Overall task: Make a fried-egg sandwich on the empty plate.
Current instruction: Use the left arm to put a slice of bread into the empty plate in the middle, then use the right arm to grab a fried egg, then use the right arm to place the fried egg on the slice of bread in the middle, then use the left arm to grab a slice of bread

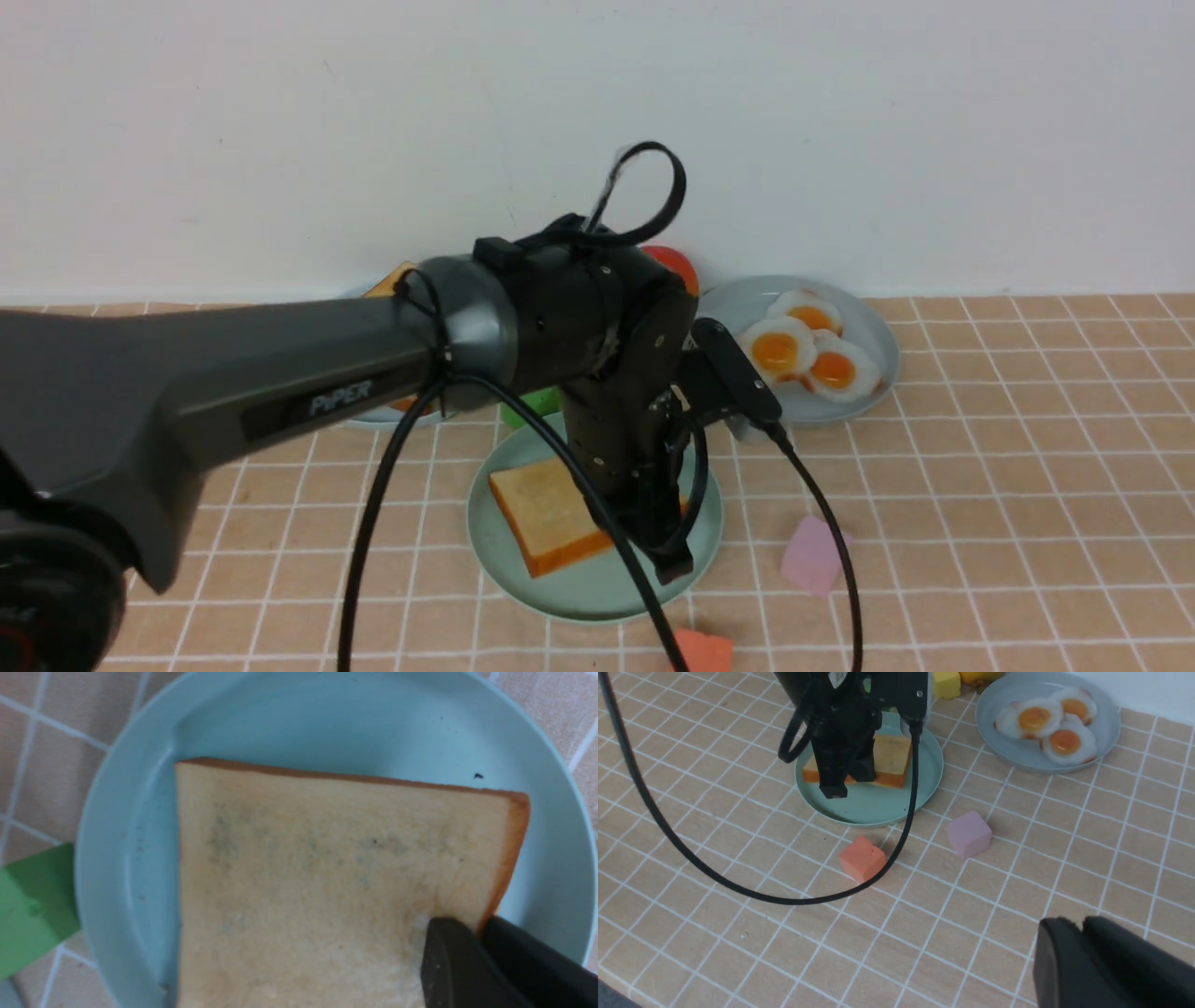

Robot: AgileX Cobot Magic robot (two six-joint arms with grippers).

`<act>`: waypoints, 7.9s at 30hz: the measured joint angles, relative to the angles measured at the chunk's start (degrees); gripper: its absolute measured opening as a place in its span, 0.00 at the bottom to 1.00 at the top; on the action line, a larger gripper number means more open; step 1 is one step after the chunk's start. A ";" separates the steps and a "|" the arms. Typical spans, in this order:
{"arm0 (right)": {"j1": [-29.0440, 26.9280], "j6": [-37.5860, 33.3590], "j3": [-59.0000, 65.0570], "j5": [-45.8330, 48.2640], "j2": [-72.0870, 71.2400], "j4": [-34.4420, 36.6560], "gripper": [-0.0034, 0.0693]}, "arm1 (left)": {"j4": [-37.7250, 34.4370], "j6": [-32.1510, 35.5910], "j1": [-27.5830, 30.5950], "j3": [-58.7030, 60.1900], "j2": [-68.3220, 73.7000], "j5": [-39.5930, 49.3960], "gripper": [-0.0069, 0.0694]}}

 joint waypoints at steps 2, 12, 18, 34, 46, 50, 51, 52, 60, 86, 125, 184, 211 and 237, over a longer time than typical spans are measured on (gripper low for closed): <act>0.00 0.00 0.00 0.00 0.00 0.00 0.18 | -0.12 0.00 0.00 0.07 0.46 -0.33 0.25; 0.00 0.00 0.00 -1.63 1.71 0.07 0.39 | -0.37 -3.69 0.00 0.21 -1.17 -0.49 0.85; 0.00 0.00 0.00 -6.79 11.03 2.62 0.49 | -0.17 -16.59 0.00 -1.21 -14.20 0.88 0.64; 0.00 0.90 -14.59 -23.93 60.55 6.09 0.50 | -0.38 -30.22 0.00 34.20 -66.32 -11.99 0.07; -0.29 3.70 -38.05 -26.26 87.98 7.59 0.50 | 3.79 -42.01 0.00 59.53 -90.77 -27.97 0.07; -1.59 5.71 -43.35 -26.20 93.46 7.59 0.50 | 3.06 -42.20 0.00 59.65 -90.77 -28.43 0.07; -1.97 6.05 -44.41 -26.16 94.85 7.73 0.50 | 2.85 -42.24 0.00 59.65 -90.77 -28.43 0.07; -2.16 6.09 -44.94 -26.16 95.11 7.73 0.50 | 2.85 -42.24 0.00 59.65 -90.77 -28.43 0.07; -3.63 7.15 -52.57 -26.23 102.54 12.31 0.54 | 2.12 -42.24 0.00 59.67 -90.77 -28.32 0.07; -3.47 2.05 -54.39 -28.06 106.76 20.71 0.52 | -0.21 -42.43 0.00 59.67 -90.77 -28.12 0.07; -3.65 -4.30 -54.03 -20.52 103.38 27.07 0.14 | 0.21 -42.43 0.00 59.67 -90.77 -25.61 0.09; 9.35 12.67 -22.00 -3.90 50.28 -1.86 0.10 | 4.16 -39.37 2.52 44.69 -56.07 -14.49 0.07; 9.28 21.52 -5.83 -0.09 12.51 -5.57 0.05 | 5.92 -12.35 23.76 -6.19 3.76 -13.55 0.60; 9.28 22.33 -5.83 -0.14 12.51 -4.45 0.08 | 8.05 -12.35 23.74 -7.00 9.03 -23.44 0.56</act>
